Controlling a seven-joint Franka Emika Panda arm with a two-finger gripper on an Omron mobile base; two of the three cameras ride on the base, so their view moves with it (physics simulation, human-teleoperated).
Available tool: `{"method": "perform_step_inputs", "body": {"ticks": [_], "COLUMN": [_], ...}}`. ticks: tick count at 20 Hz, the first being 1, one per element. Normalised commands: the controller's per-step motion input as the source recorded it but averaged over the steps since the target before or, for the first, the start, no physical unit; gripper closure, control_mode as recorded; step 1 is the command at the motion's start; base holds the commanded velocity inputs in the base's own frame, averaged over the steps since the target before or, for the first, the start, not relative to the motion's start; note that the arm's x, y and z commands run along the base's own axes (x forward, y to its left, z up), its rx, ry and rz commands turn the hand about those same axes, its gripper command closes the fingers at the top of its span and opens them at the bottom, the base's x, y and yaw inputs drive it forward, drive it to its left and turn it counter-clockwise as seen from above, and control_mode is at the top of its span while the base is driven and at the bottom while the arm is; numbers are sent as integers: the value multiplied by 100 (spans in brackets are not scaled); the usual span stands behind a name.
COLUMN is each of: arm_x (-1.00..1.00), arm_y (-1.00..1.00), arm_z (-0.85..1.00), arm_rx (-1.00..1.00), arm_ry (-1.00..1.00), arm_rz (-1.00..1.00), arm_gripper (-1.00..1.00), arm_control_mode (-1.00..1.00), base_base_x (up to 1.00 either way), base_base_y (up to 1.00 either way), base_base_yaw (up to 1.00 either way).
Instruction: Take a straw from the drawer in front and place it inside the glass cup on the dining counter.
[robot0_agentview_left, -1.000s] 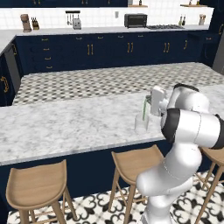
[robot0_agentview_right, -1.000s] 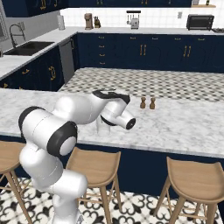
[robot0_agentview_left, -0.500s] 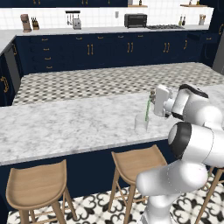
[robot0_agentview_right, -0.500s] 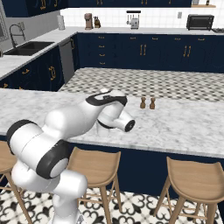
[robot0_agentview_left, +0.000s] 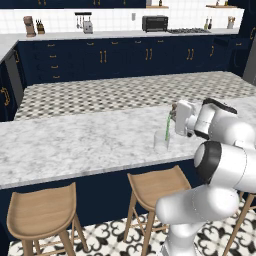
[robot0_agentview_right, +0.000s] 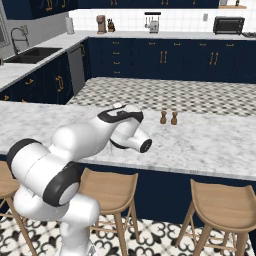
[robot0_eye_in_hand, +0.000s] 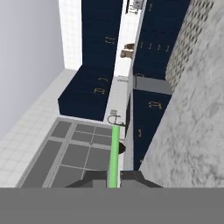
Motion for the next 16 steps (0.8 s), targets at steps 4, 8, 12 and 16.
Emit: {"method": "perform_step_inputs", "body": {"ticks": [4, 8, 12, 16], "arm_x": [0, 1, 5, 0], "arm_y": [0, 0, 0, -3], "arm_z": [36, 36, -5, -32], "arm_rx": [0, 0, 0, 0], "arm_ry": [-11, -3, 2, 3], "arm_rz": [0, 0, 0, 1], "arm_gripper": [100, 100, 100, 100], "arm_control_mode": [-100, -100, -100, -100], "base_base_x": [0, 0, 0, 0], "base_base_y": [0, 0, 0, 0], "base_base_yaw": [0, 0, 0, 0]}}
